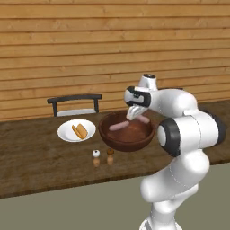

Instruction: Place one bun and one sausage from the bowl on each plate.

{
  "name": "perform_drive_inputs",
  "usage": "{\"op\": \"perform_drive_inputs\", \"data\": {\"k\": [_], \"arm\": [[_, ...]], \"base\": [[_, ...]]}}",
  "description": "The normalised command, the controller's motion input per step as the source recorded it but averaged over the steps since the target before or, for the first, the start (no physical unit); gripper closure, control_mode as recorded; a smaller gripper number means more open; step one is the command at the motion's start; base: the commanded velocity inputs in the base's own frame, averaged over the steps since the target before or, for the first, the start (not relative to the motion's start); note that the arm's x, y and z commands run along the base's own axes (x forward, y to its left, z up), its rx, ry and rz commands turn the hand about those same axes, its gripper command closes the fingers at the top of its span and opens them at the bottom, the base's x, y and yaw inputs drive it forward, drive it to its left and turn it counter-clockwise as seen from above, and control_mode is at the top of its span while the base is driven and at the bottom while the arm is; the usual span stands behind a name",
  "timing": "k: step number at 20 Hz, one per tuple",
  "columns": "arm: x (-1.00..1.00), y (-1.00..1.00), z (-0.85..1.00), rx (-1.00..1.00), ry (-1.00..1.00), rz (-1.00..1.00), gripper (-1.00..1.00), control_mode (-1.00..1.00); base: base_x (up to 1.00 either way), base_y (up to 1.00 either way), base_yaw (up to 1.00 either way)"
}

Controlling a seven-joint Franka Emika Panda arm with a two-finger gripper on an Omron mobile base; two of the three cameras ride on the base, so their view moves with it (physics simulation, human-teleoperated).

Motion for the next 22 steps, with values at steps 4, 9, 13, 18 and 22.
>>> {"op": "perform_drive_inputs", "data": {"k": [4, 9, 13, 18, 22], "arm": [[0.00, -1.00, 0.07, -0.06, 0.00, -0.35, 1.00, -1.00], [0.04, -1.00, 0.08, -0.08, 0.01, -0.34, 1.00, -1.00], [0.09, -1.00, 0.02, -0.08, 0.00, -0.34, 1.00, -1.00], [-0.13, -1.00, 0.00, -0.01, 0.00, -0.38, 1.00, -1.00], [-0.08, -1.00, 0.00, 0.00, 0.00, -0.33, 1.00, -1.00]], "base": [[0.00, 0.00, 0.00], [0.00, 0.00, 0.00], [0.00, 0.00, 0.00], [0.00, 0.00, 0.00], [0.00, 0.00, 0.00]]}}
